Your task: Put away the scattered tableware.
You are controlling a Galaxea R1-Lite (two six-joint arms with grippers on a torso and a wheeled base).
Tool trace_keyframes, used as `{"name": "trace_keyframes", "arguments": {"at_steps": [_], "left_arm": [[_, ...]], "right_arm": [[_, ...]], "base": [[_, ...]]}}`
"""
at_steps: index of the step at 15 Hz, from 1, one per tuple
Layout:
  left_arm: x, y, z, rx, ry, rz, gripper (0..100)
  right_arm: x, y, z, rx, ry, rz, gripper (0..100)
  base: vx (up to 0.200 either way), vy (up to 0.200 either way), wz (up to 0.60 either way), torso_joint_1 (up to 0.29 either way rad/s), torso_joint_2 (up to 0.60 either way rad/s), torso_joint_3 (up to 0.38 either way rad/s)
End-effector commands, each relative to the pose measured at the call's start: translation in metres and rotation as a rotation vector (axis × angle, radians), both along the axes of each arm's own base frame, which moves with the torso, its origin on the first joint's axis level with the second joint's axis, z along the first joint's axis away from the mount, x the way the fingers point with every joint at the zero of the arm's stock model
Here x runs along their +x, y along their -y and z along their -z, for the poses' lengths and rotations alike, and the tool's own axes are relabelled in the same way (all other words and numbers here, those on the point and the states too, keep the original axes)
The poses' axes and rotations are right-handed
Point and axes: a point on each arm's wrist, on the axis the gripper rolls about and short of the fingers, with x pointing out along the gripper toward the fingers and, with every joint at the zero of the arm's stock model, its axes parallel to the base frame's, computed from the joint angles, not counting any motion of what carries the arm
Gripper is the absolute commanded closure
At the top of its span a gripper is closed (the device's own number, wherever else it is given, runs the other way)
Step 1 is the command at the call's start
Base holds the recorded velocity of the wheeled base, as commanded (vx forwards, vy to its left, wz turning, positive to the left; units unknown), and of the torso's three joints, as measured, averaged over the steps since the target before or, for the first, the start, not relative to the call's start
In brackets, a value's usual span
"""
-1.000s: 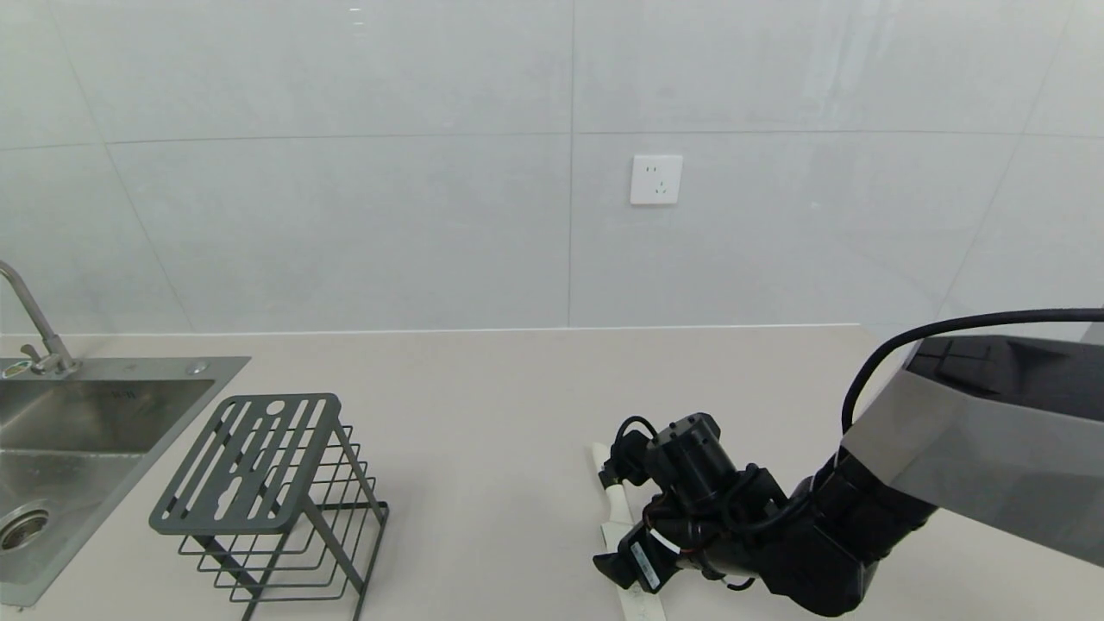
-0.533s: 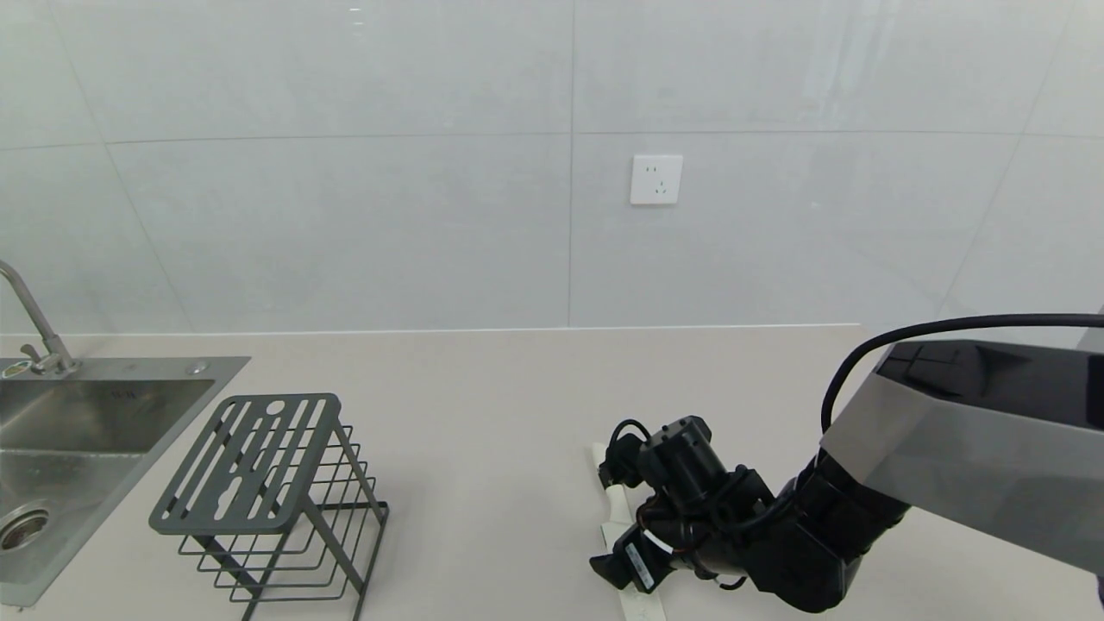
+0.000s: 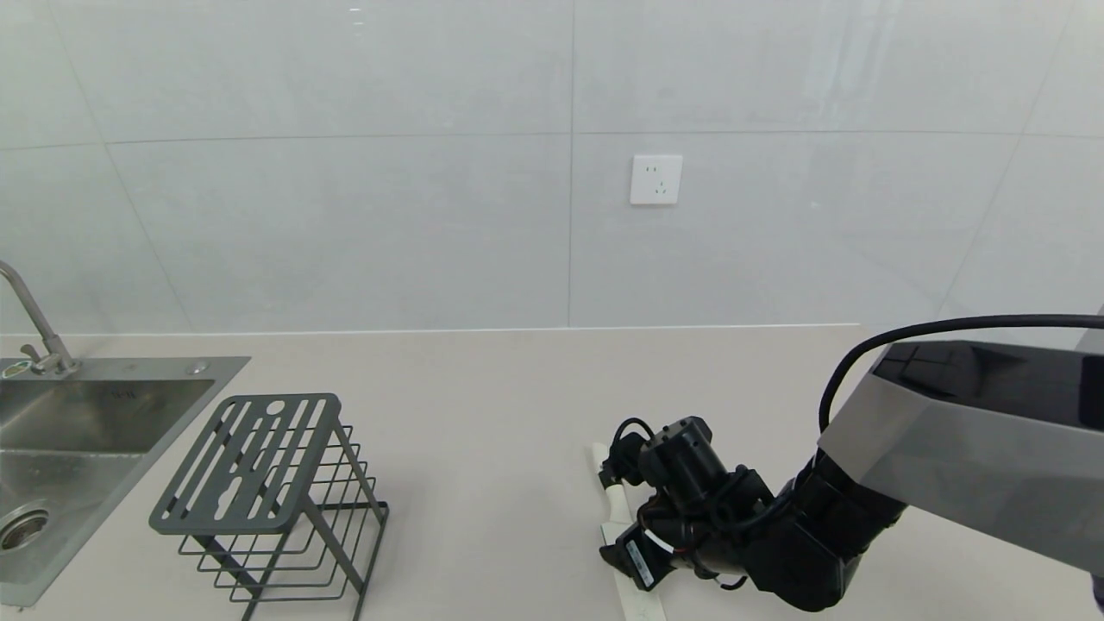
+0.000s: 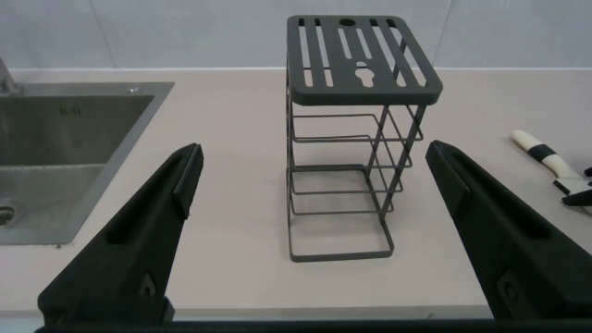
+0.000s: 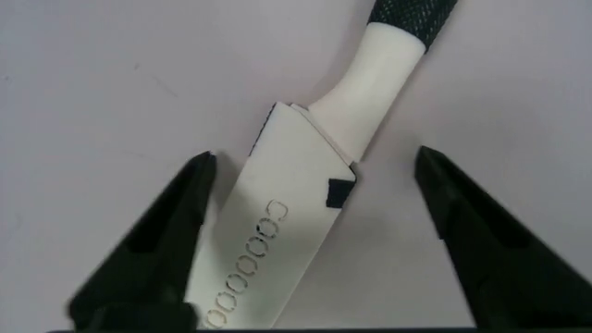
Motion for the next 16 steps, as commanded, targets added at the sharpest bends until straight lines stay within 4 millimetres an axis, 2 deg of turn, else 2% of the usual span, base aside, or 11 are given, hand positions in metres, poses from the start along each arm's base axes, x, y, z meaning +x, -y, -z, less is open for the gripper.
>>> {"name": "trace_keyframes", "arguments": {"at_steps": [1, 9, 10, 13, 16], "left_arm": [[0.0, 0.0, 0.0, 0.0, -0.002, 0.0, 0], [0.0, 0.0, 0.0, -0.003, -0.002, 0.0, 0], [0.0, 0.0, 0.0, -0.002, -0.002, 0.0, 0], [0.0, 0.0, 0.0, -0.002, -0.002, 0.0, 0], [0.0, 0.0, 0.0, -0.002, -0.002, 0.0, 0]], "right_arm": [[-0.001, -0.001, 0.001, -0.01, 0.002, -0.002, 100], [0.001, -0.001, 0.002, -0.035, 0.026, 0.015, 100], [0.004, -0.004, 0.0, -0.023, 0.04, 0.016, 0], [0.011, -0.01, -0.009, -0.016, 0.097, 0.044, 0], [0.01, -0.009, -0.012, -0.012, 0.102, 0.044, 0]], "base": [[0.0, 0.0, 0.0, 0.0, 0.0, 0.0], [0.0, 0.0, 0.0, 0.0, 0.0, 0.0], [0.0, 0.0, 0.0, 0.0, 0.0, 0.0], [0.0, 0.0, 0.0, 0.0, 0.0, 0.0], [0.0, 0.0, 0.0, 0.0, 0.0, 0.0]]}}
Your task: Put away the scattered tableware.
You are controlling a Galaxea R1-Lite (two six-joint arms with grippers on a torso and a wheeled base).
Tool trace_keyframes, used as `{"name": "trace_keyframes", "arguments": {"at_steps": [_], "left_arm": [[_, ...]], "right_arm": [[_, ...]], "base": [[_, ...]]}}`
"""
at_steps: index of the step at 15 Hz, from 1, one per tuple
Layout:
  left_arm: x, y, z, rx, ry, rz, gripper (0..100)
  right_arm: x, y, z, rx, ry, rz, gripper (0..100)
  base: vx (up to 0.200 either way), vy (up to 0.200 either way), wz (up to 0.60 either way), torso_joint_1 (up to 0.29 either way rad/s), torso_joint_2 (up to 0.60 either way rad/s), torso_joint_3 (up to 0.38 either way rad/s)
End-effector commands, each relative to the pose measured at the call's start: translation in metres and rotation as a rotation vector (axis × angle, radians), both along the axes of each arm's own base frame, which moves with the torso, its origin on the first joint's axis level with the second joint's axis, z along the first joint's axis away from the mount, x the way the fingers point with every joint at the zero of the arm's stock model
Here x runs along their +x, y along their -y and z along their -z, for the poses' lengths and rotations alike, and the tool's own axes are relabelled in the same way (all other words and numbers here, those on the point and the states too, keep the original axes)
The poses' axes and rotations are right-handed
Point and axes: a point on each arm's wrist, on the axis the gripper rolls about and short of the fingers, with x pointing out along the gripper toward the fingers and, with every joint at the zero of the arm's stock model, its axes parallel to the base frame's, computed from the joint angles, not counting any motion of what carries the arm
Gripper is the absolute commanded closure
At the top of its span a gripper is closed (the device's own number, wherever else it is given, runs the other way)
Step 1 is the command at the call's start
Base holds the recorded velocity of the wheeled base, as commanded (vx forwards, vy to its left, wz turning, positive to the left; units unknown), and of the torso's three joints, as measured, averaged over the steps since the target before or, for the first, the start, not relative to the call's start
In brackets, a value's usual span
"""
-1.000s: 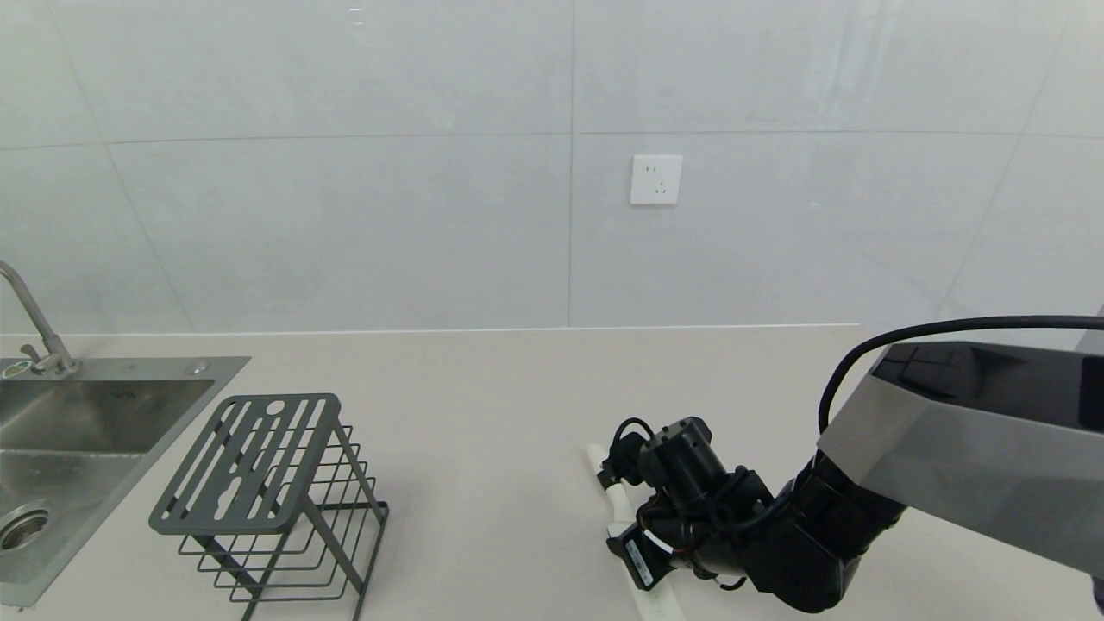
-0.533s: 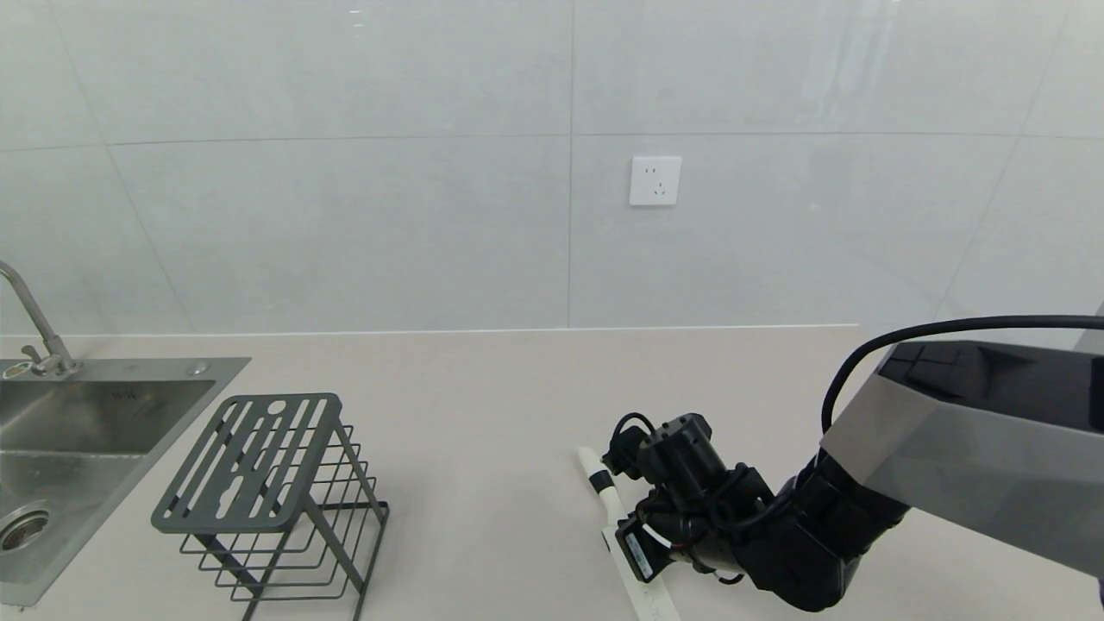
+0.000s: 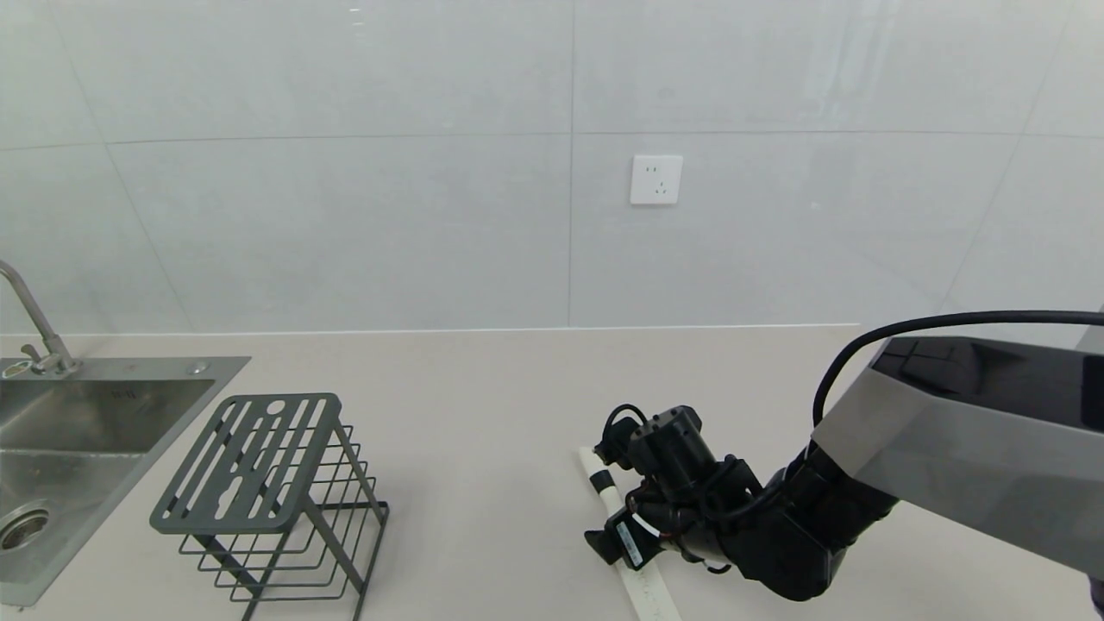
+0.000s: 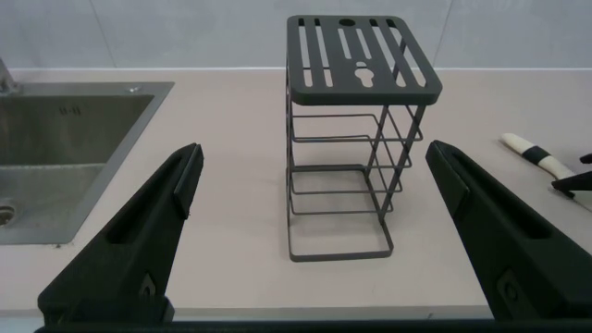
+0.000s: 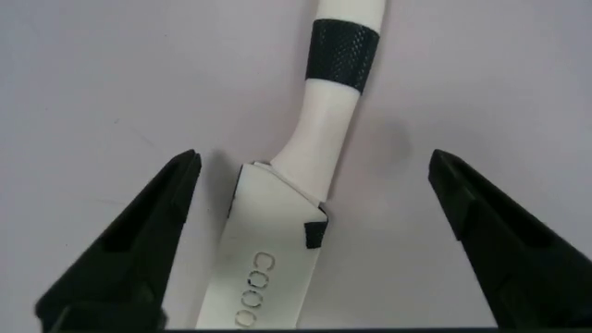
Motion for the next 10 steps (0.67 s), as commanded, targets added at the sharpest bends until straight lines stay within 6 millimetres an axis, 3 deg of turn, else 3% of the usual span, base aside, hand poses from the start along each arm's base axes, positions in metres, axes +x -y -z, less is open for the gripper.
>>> {"name": "trace_keyframes", "arguments": {"at_steps": [1, 10], "left_arm": [[0.0, 0.0, 0.0, 0.0, -0.001, 0.0, 0], [0.0, 0.0, 0.0, -0.002, -0.001, 0.0, 0]], "right_arm": [[-0.001, 0.0, -0.003, 0.008, 0.01, -0.003, 0], [-0.007, -0.001, 0.012, -0.027, -0.032, -0.025, 0]], "base": [[0.0, 0.0, 0.0, 0.0, 0.0, 0.0], [0.0, 0.0, 0.0, 0.0, 0.0, 0.0]]}}
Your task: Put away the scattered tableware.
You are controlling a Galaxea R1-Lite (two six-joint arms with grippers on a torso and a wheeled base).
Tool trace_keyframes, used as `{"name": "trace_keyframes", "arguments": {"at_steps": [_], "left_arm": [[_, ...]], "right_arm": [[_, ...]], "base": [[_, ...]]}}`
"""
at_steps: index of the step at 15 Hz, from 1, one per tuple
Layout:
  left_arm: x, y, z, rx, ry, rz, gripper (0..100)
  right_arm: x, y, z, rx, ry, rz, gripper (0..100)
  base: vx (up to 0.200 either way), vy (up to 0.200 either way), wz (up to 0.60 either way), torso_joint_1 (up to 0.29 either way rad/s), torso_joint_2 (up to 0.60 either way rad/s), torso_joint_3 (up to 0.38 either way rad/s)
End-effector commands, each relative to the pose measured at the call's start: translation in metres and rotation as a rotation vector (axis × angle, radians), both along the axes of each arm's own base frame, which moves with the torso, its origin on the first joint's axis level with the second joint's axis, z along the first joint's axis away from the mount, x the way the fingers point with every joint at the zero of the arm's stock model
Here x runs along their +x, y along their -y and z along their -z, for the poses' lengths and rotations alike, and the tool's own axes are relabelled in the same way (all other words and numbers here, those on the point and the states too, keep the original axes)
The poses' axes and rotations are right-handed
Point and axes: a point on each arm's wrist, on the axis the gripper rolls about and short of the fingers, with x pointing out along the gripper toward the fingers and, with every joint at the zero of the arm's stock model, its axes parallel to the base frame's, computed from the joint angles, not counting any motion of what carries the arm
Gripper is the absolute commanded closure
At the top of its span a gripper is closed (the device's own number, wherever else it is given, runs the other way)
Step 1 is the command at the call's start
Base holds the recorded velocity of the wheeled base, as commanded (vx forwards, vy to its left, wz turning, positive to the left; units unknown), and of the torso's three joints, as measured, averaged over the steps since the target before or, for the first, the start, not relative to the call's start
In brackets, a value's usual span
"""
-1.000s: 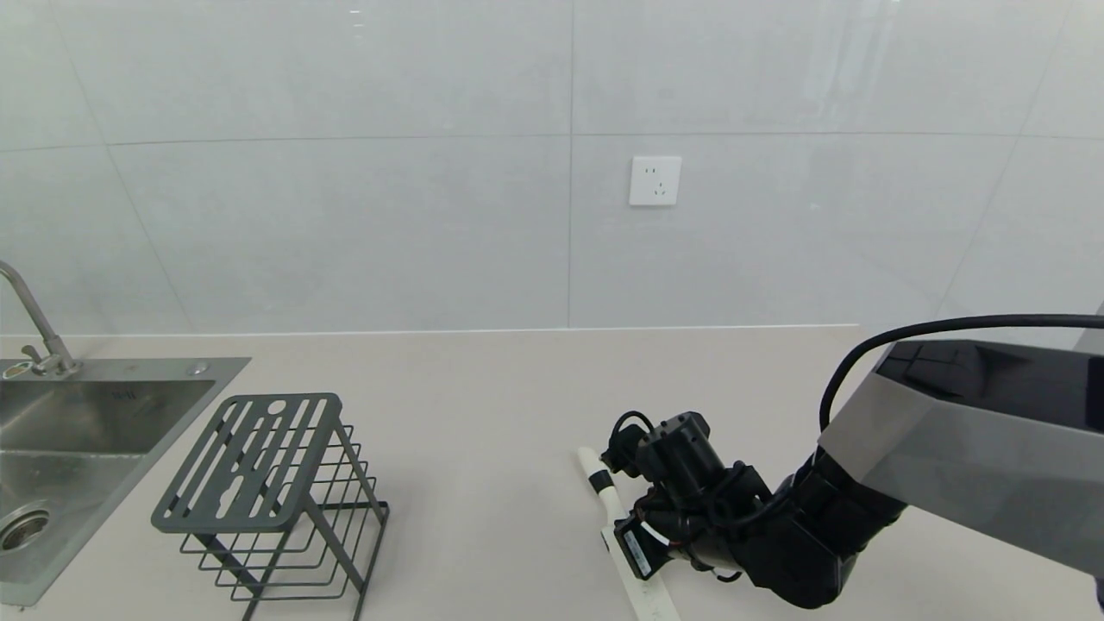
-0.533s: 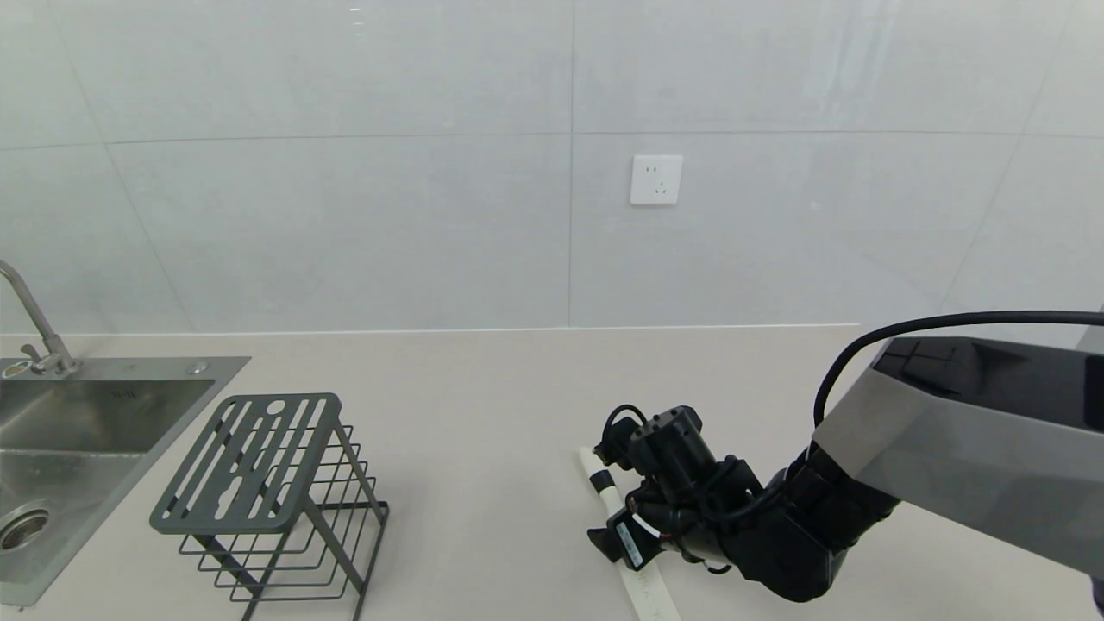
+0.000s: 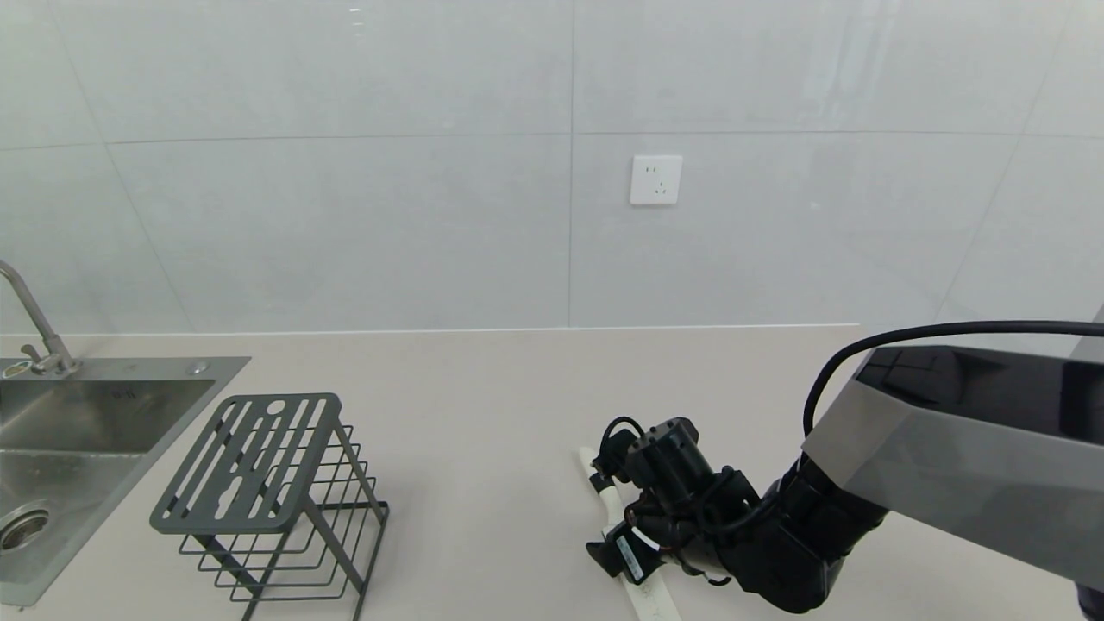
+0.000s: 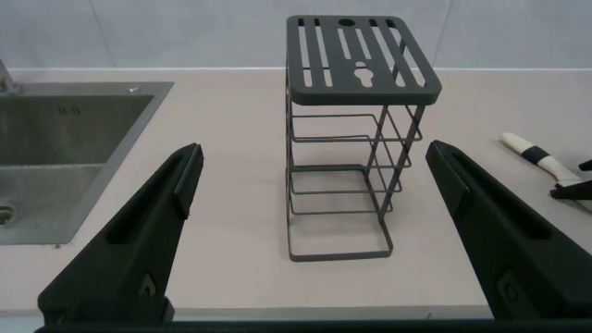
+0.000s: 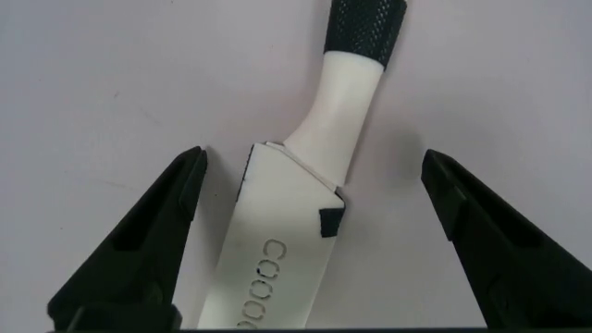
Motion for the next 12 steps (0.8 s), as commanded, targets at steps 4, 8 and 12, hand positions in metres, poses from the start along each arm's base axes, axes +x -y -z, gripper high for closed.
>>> {"name": "trace_keyframes", "arguments": {"at_steps": [4, 8, 12], "left_arm": [[0.0001, 0.0, 0.0, -0.001, -0.001, 0.0, 0], [0.0001, 0.0, 0.0, -0.001, -0.001, 0.0, 0], [0.0001, 0.0, 0.0, 0.008, -0.001, 0.0, 0]], "right_arm": [[-0.0037, -0.0031, 0.0034, -0.007, -0.01, -0.013, 100], [-0.0036, -0.0031, 0.0029, -0.006, -0.008, -0.013, 100], [-0.0022, -0.0044, -0.0014, 0.004, 0.005, -0.014, 100]], "base": [[0.0, 0.0, 0.0, 0.0, 0.0, 0.0], [0.0, 0.0, 0.0, 0.0, 0.0, 0.0], [0.0, 0.0, 0.0, 0.0, 0.0, 0.0]]}}
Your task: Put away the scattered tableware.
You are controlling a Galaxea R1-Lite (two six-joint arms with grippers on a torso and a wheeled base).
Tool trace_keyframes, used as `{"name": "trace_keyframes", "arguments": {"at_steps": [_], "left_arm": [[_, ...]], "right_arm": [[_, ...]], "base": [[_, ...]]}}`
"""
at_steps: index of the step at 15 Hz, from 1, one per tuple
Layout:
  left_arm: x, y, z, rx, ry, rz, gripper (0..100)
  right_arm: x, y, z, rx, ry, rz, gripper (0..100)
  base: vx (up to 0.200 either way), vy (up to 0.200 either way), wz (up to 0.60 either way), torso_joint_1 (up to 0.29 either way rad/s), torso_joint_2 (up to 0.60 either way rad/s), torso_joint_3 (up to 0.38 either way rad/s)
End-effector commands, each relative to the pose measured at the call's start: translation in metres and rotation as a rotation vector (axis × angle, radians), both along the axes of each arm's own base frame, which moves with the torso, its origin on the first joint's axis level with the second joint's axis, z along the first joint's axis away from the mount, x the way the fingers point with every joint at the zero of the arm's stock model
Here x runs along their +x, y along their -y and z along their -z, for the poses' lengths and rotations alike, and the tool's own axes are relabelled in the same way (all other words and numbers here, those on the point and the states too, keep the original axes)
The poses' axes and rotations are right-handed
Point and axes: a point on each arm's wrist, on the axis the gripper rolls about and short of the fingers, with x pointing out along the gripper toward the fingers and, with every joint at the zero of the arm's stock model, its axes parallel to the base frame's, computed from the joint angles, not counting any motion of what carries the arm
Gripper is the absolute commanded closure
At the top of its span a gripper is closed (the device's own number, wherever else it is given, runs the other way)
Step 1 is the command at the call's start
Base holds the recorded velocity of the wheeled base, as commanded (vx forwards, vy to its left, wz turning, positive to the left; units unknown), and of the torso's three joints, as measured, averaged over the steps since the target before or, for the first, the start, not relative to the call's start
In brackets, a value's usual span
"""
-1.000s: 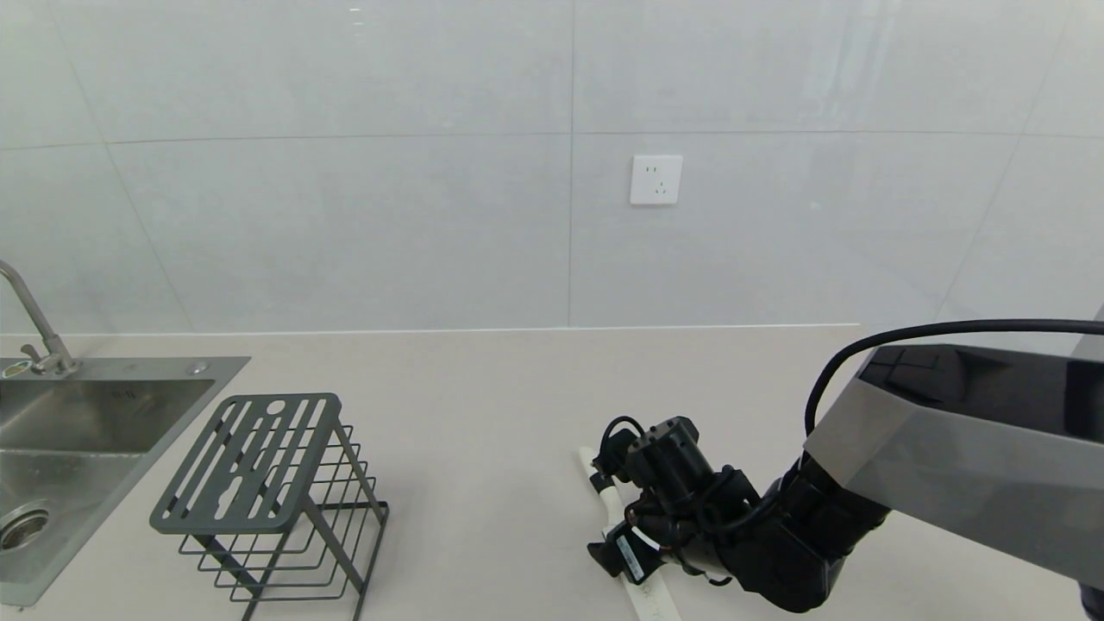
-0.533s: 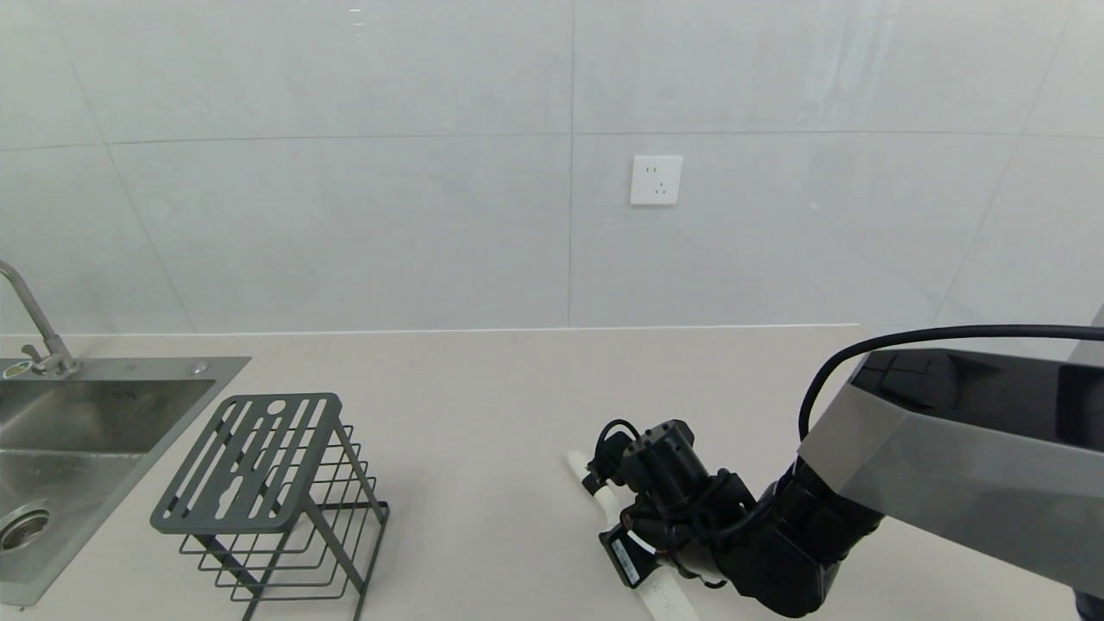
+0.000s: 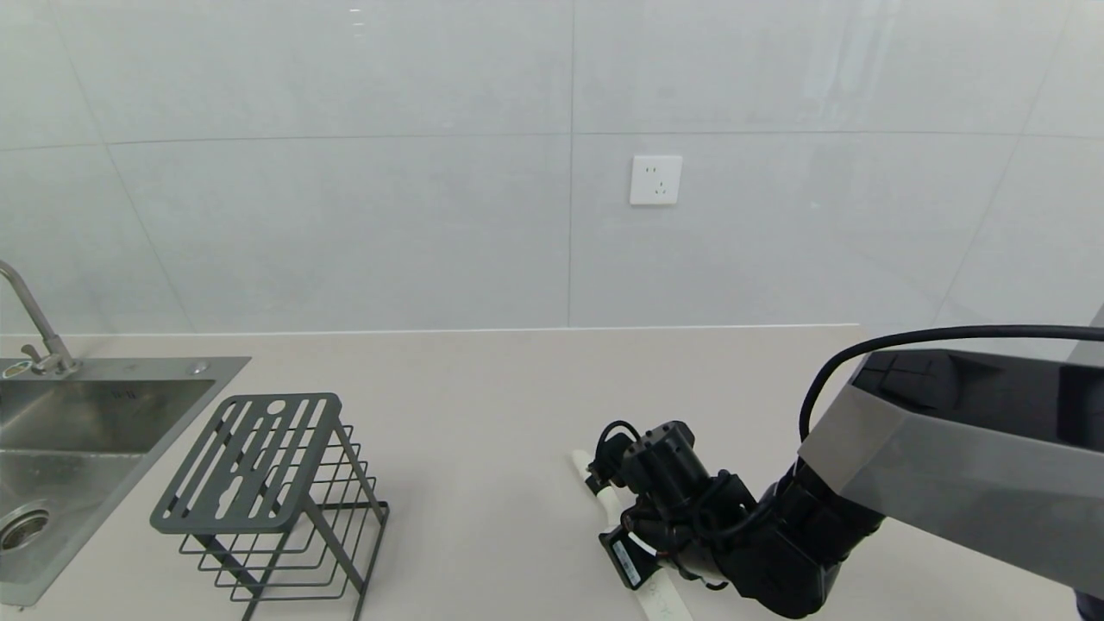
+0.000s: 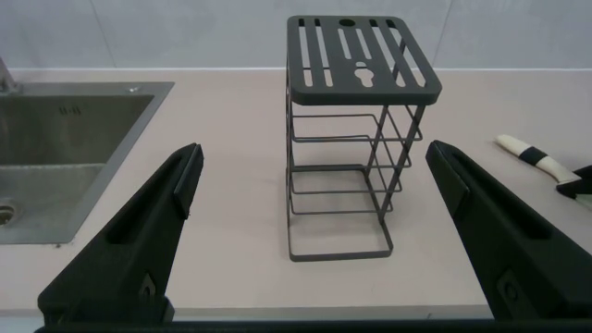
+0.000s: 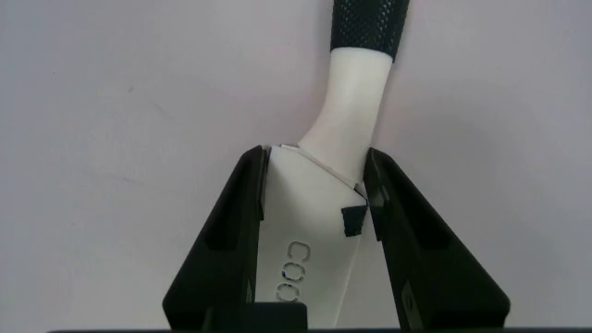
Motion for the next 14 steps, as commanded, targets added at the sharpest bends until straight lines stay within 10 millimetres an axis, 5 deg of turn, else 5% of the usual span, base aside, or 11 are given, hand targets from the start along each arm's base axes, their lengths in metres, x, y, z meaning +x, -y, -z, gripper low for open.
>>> {"name": "trace_keyframes", "arguments": {"at_steps": [1, 5, 6, 8, 9, 14], "left_arm": [[0.0, 0.0, 0.0, 0.003, -0.001, 0.001, 0], [0.0, 0.001, -0.001, 0.047, 0.01, 0.033, 0], [-0.004, 0.001, -0.025, 0.041, 0.15, 0.032, 0], [-0.018, 0.0, -0.121, -0.035, 0.453, 0.062, 0], [-0.019, -0.001, -0.131, -0.045, 0.471, 0.089, 0], [0.049, 0.012, -0.124, -0.163, 0.073, 0.473, 0]], "right_arm": [[0.001, -0.001, -0.007, 0.017, 0.018, -0.001, 100], [0.004, -0.004, -0.04, 0.105, 0.132, -0.035, 100], [0.004, -0.005, -0.049, 0.137, 0.148, -0.053, 100], [0.004, -0.007, -0.058, 0.18, 0.179, -0.08, 100], [0.005, -0.008, -0.06, 0.188, 0.194, -0.098, 100], [-0.003, -0.025, -0.082, 0.322, 0.298, -0.221, 100]], "base": [[0.0, 0.0, 0.0, 0.0, 0.0, 0.0], [0.0, 0.0, 0.0, 0.0, 0.0, 0.0], [0.0, 0.0, 0.0, 0.0, 0.0, 0.0], [0.0, 0.0, 0.0, 0.0, 0.0, 0.0], [0.0, 0.0, 0.0, 0.0, 0.0, 0.0], [0.0, 0.0, 0.0, 0.0, 0.0, 0.0]]}}
